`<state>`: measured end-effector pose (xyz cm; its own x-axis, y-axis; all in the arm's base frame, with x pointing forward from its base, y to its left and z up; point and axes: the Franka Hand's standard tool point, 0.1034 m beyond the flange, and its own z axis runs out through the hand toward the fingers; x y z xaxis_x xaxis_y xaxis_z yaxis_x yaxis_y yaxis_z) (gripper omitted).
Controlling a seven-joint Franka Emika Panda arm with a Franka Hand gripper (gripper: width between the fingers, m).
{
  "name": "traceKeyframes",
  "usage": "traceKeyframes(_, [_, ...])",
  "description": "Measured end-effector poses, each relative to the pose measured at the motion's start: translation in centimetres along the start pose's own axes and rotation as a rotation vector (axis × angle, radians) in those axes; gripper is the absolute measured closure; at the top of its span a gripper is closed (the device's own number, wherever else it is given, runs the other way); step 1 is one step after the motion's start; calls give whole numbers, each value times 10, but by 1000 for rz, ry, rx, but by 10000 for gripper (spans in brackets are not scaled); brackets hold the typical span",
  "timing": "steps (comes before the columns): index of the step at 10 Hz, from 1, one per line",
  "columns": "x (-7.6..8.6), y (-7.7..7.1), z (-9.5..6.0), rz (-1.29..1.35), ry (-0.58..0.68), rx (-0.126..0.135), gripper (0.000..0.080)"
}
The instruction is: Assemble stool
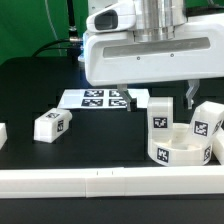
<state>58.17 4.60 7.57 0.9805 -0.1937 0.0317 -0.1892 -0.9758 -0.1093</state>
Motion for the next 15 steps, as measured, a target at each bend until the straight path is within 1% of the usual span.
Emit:
traceKeyframes(2, [-1,1,3,2,11,-4,150])
traceKeyframes(4, [-2,0,4,0,8,-4,406])
traceKeyframes(5, [-2,0,4,13,8,-4,406])
traceKeyframes(6, [-2,0,4,27,8,-4,465])
traceKeyframes(8, [-2,0,4,53,8,-3,465])
traceKeyframes(9, [-2,0,5,123,8,-1,465])
traceKeyframes(12, [-7,-7,6,551,18,19,465])
traceKeyframes(13, [-7,-6,5,679,20,33,465])
traceKeyframes(15, [-9,-10,6,939,11,45,465])
